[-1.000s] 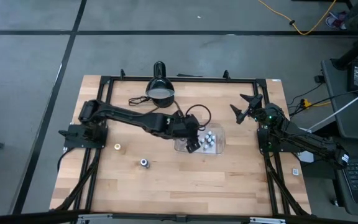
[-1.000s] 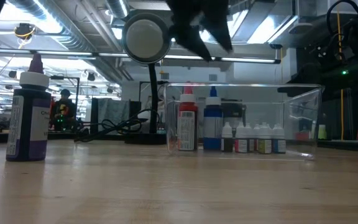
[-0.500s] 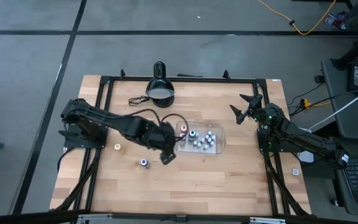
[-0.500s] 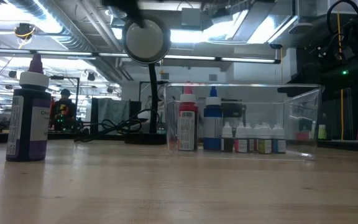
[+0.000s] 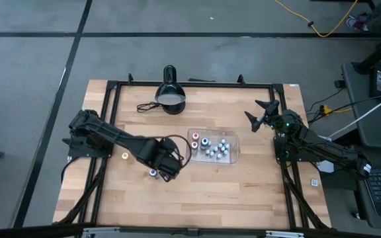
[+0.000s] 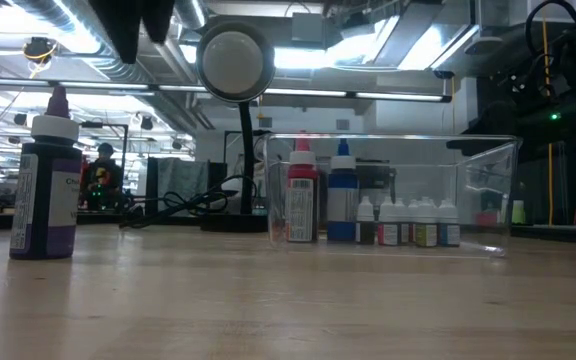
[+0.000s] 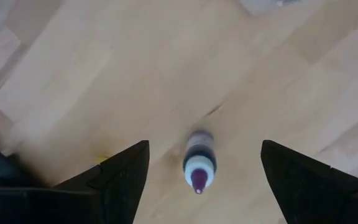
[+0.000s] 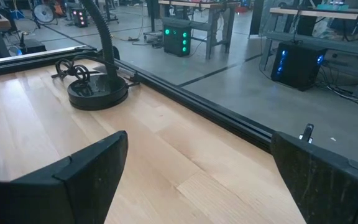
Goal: Pick & Place food coloring
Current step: Put the big purple food coloring bottle into the transparent bin
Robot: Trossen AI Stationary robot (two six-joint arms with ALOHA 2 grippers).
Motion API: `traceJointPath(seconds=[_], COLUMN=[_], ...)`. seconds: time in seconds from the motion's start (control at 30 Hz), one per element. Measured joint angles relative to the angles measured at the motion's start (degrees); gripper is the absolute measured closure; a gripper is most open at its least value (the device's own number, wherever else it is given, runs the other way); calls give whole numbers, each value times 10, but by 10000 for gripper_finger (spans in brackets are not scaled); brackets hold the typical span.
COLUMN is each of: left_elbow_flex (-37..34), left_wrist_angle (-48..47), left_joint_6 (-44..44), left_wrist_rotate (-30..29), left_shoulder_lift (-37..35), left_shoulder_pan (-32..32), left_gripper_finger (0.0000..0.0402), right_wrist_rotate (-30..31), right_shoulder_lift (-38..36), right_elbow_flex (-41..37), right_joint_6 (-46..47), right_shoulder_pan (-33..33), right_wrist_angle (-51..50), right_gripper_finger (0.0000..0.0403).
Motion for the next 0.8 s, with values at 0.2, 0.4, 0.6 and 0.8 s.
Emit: traceJointPath(seconds=[0.2,0.4,0.6,0.8], left_elbow_flex=[0,-21,-71,-123], left_wrist_angle=[-9,-16,41,95], left_joint_6=[11,11,6,-4], left_wrist_rotate=[26,29,41,66], left_shoulder_lift=[38,42,32,33], left_shoulder_pan=[-16,-25,-32,-37], left_gripper_finger=[102,102,102,102], right_wrist_rotate=[0,0,0,0], right_shoulder_lift=[0,0,0,0], right_elbow_flex=[0,0,0,0], right_joint_6=[0,0,1,1], right_shoulder_pan=[0,0,0,0], right_wrist_angle=[0,0,0,0], right_gripper_finger=[8,8,8,8])
